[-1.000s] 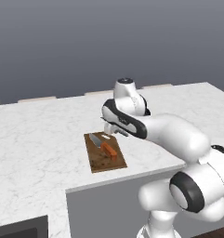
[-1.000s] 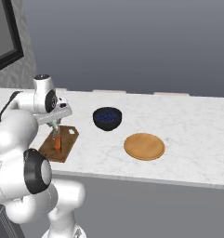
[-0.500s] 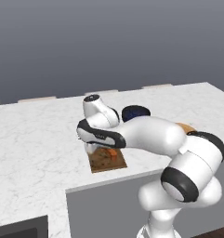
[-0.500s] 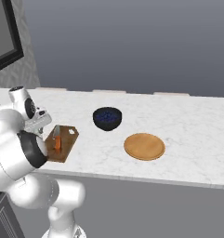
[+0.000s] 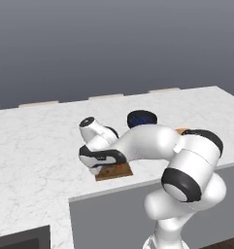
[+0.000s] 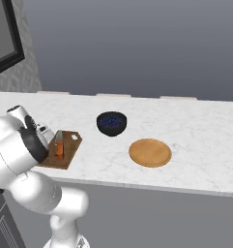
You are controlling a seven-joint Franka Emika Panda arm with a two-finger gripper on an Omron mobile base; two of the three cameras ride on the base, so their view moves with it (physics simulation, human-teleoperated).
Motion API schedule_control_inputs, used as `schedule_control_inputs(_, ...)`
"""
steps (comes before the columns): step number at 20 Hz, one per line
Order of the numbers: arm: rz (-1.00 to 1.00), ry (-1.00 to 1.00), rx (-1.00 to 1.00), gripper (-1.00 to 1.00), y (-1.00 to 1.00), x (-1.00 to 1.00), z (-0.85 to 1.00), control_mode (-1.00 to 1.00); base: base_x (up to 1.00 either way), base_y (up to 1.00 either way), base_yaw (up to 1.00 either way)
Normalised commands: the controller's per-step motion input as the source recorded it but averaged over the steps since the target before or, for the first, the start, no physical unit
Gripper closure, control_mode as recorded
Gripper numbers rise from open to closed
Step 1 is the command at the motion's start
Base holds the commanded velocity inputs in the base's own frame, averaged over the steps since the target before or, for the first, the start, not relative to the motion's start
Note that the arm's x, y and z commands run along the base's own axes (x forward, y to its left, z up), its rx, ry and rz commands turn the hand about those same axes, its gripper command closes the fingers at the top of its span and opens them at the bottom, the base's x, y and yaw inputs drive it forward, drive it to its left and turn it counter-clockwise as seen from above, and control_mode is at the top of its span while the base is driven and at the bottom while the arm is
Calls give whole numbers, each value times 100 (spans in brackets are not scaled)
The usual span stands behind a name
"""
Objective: Pick up the knife from the drawer and place it on the cutting board. Then place the meat from the plate to the cutting board.
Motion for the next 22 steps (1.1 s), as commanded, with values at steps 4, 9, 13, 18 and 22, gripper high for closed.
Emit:
schedule_control_inputs(4, 0, 0, -3, 100, -18, 10, -17, -100, 0, 0, 0)
schedule_control_inputs(9, 0, 0, 0, -100, -25, 20, -2, -100, 0, 0, 0)
schedule_control_inputs(13, 0, 0, 0, -100, 0, 0, 0, -100, 0, 0, 0)
schedule_control_inputs(18, 0, -4, 0, -100, 0, -1, 5, -100, 0, 0, 0)
schedule_control_inputs(22, 0, -34, 13, -100, -58, -64, 61, -100, 0, 0, 0)
